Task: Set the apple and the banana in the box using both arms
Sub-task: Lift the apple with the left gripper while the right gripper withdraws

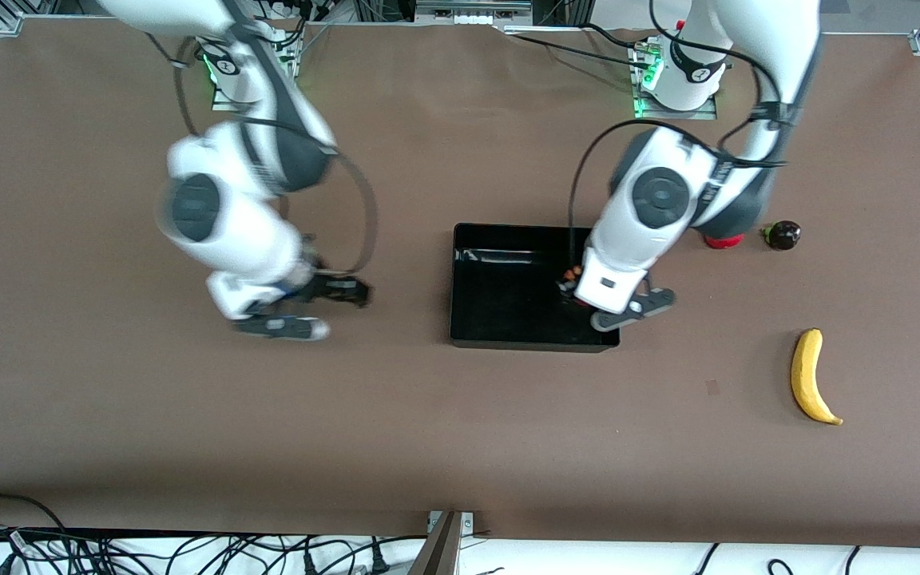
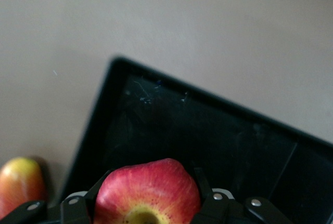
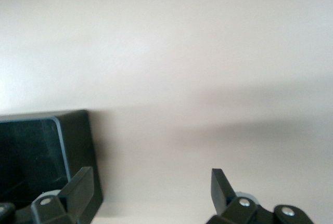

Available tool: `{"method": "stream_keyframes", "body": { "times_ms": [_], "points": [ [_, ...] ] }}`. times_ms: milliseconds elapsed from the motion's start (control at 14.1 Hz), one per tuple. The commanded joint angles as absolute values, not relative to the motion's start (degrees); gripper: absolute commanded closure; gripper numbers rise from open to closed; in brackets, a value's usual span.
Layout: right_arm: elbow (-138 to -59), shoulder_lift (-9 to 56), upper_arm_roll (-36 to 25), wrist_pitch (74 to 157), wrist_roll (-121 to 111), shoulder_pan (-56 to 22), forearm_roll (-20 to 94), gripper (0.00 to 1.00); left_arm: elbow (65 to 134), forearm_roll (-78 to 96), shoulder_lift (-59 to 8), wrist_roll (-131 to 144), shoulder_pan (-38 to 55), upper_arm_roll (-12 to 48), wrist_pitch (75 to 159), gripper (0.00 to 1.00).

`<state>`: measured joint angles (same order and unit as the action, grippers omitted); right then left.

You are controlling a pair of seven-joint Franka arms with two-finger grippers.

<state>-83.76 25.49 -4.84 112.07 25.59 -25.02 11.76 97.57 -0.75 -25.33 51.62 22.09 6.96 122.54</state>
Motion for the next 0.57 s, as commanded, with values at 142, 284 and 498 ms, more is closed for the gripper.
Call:
{"method": "stream_keyframes", "body": {
  "times_ms": [142, 284, 498],
  "points": [
    [-86.83, 14.44, -12.99, 97.94, 16.72, -23.99, 12.92, 0.00, 95.80, 0.00, -31.27, 60.02, 30.31, 6.07, 122.60, 1.00],
    [-90.94, 8.29, -16.07, 95.19, 14.25, -23.91, 12.22, 0.00, 93.35, -0.09, -35.22, 62.57, 32.34, 6.06, 122.70, 1.00],
    [-98.33, -0.33, -17.23, 95.10, 13.45, -23.91, 8.02, 0.00, 91.06, -0.26, -39.63, 64.68, 34.27, 5.98, 123.13, 1.00]
  ]
}}
